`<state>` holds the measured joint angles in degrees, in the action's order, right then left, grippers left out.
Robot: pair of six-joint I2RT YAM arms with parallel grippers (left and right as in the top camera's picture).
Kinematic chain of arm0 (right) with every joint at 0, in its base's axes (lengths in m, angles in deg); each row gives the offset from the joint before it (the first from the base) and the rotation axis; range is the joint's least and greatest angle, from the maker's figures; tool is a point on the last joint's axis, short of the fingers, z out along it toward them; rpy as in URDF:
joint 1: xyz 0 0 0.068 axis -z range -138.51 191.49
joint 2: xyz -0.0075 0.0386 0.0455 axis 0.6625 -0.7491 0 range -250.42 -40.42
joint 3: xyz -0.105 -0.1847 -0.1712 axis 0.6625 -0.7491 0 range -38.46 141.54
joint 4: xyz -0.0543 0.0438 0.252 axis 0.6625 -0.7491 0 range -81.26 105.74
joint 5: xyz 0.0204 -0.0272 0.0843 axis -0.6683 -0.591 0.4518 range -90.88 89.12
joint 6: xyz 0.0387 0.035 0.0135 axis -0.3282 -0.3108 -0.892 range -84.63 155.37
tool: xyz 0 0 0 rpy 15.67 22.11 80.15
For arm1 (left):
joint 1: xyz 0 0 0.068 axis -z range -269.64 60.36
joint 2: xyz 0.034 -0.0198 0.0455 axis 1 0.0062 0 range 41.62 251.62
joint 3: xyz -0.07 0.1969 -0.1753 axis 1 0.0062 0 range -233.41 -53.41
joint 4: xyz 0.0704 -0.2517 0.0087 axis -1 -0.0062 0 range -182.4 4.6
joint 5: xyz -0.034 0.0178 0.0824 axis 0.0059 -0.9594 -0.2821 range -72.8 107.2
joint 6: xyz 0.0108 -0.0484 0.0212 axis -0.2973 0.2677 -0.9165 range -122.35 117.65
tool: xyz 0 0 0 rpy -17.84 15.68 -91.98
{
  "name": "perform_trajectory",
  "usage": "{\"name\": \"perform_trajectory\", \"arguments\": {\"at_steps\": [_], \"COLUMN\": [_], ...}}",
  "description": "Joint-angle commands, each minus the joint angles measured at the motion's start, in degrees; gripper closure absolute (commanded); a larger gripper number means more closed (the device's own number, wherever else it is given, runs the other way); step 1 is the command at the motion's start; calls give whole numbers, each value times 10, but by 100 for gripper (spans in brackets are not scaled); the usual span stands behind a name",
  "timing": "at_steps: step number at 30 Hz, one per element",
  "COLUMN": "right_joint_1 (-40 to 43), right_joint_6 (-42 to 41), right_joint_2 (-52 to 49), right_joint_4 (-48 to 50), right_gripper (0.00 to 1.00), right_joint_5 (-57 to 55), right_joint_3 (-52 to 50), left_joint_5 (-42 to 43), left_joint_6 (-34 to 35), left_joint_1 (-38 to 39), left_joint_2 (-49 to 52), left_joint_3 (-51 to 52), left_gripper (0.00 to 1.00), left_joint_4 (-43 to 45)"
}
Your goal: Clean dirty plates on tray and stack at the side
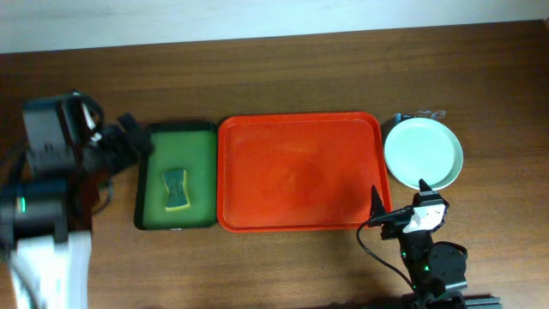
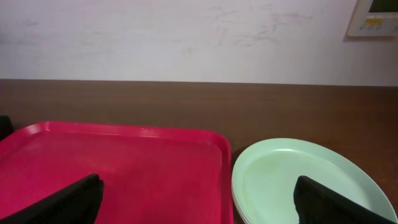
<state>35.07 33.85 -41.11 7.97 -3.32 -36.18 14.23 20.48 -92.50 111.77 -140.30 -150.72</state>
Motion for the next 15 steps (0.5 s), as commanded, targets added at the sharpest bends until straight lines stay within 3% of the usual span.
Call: {"name": "perform_trajectory", "arguments": {"at_steps": [1, 3, 9, 10, 12, 15], "right_joint_1": [1, 1, 1, 1, 1, 1], "right_joint_6": [-2, -2, -2, -2, -2, -2], "right_joint_2": [4, 4, 4, 4, 4, 4], "right_joint_4": [-6, -6, -6, -6, -6, -6], "right_gripper": [2, 2, 2, 2, 2, 2], "right_joint_5": [3, 3, 3, 3, 3, 3], "right_joint_3": [-2, -2, -2, -2, -2, -2], "left_joint_5": [-24, -116, -153, -153, -153, -146], "left_joint_6": [5, 5, 5, 5, 5, 5], "left_joint_1": [79, 136, 155, 147, 128, 125], "left_joint_2": [-108, -222, -568, -614, -683, -698], "left_joint_3": [-5, 6, 223, 276, 400, 527], "left_gripper": [1, 1, 1, 1, 1, 1], "left_joint_4": [3, -3, 13, 52, 225, 459]}}
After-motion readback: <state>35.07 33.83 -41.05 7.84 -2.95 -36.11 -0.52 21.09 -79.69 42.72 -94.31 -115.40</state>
